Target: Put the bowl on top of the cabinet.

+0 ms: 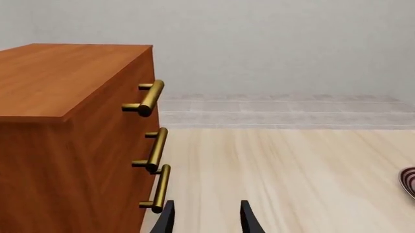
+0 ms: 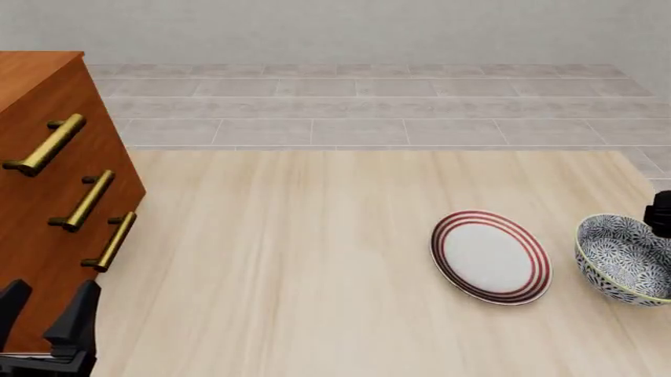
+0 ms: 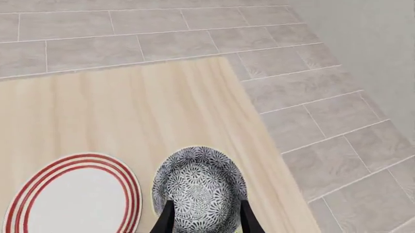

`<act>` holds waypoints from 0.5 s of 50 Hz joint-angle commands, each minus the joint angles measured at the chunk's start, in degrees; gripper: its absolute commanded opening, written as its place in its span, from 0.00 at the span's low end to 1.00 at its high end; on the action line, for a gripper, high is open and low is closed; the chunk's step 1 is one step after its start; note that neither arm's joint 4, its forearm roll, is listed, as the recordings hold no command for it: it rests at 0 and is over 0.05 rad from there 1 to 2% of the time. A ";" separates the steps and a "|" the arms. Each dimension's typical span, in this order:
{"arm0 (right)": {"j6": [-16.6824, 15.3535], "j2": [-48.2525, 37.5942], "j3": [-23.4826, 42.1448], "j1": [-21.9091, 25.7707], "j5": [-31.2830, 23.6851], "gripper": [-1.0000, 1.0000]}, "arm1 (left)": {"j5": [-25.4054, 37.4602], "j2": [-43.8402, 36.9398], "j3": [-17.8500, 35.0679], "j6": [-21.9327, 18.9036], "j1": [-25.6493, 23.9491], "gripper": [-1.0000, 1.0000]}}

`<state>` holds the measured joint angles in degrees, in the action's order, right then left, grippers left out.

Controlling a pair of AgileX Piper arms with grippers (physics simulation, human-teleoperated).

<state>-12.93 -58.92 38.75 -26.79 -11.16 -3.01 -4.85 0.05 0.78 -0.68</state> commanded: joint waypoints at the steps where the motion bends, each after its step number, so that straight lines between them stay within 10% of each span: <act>1: -0.06 -1.43 0.24 -1.83 0.23 1.00 | -0.70 -0.97 -0.02 -0.08 -0.07 1.00; 25: -0.05 -5.19 -1.38 -6.29 4.54 1.00 | -1.26 -1.68 -0.03 -0.44 -0.04 1.00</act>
<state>-13.15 -62.01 38.09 -31.47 -8.64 -4.11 -6.28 0.03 0.45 -0.71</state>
